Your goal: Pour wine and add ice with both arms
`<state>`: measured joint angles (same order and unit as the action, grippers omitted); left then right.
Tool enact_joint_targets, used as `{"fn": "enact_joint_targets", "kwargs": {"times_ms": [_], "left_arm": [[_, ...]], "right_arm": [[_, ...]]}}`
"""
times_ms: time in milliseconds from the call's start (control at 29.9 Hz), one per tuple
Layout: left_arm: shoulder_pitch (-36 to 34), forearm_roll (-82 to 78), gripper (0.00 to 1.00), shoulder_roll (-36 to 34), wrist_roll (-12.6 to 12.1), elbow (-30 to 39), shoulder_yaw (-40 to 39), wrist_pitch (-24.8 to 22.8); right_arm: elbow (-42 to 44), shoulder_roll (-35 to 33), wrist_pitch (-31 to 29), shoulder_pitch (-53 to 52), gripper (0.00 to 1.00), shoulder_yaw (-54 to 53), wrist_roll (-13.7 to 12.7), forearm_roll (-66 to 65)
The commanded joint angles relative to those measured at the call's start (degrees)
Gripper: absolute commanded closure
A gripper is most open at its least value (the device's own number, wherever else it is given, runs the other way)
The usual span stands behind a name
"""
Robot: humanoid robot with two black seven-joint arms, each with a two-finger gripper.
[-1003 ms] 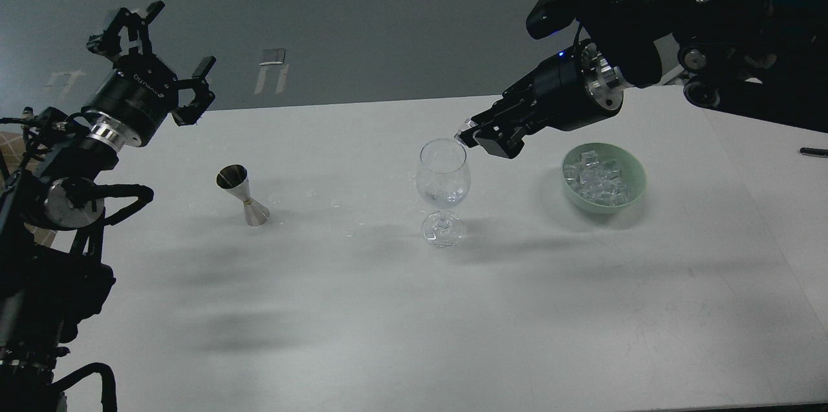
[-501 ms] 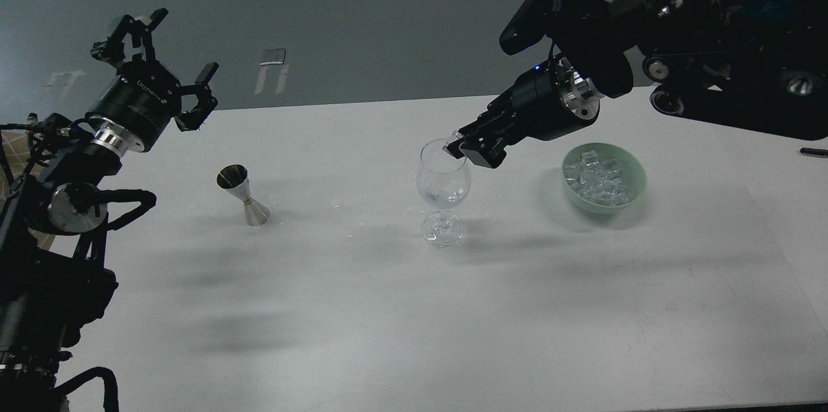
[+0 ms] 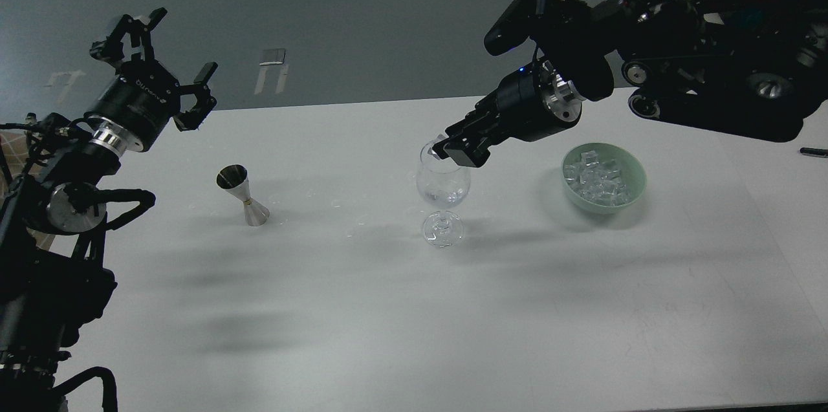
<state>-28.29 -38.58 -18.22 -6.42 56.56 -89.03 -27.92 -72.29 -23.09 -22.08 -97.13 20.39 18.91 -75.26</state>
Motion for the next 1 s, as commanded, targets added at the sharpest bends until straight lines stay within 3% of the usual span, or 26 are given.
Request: {"fn": "enact_joint_targets", "kwargs": {"times_ms": [0, 267, 401, 602, 669, 702, 769, 969], "left_arm": [[-0.01, 0.00, 0.03, -0.23, 0.00, -0.05, 0.00, -0.03], [-0.01, 0.00, 0.03, -0.06, 0.00, -0.05, 0.00, 0.06], [-0.18, 0.00, 0.03, -0.76, 0.00, -0.05, 0.00, -0.08], [-1.15, -0.09, 0.03, -1.90, 0.09, -1.19, 0.00, -0.08], [-1.41, -0.18, 0.03, -2.43, 0.18, -1.63, 0.09, -0.08], [-1.59, -0.18, 0.02, -2.60, 0.18, -2.68, 0.09, -0.08], [-3.16, -0.18, 0.02, -2.69, 0.35, -4.87, 0.96, -0.08], [-8.43, 0.00, 0.02, -3.39, 0.62, -12.52, 4.04, -0.08]], "right_arm": [[-0.13, -0.28, 0.01, -0.07, 0.58, 0.00, -0.01, 0.38], [0.48, -1.42, 0.28, -0.60, 0.57, -0.70, -0.01, 1.34], [6.62, -2.92, 1.33, -0.43, 0.55, -4.83, -0.18, 7.83], [22.78, -2.93, 5.88, 5.09, 0.52, -12.81, -1.24, 29.96], [24.56, -2.84, 8.35, 8.00, 0.46, -16.59, -1.06, 32.62], [25.35, -2.75, 10.71, 11.67, 0.34, -21.22, -0.98, 34.63], [25.62, -2.05, 12.75, 18.95, 0.19, -30.52, -0.71, 36.84], [30.45, 5.76, 12.50, 35.32, 0.03, -56.56, 0.60, 38.52]]}}
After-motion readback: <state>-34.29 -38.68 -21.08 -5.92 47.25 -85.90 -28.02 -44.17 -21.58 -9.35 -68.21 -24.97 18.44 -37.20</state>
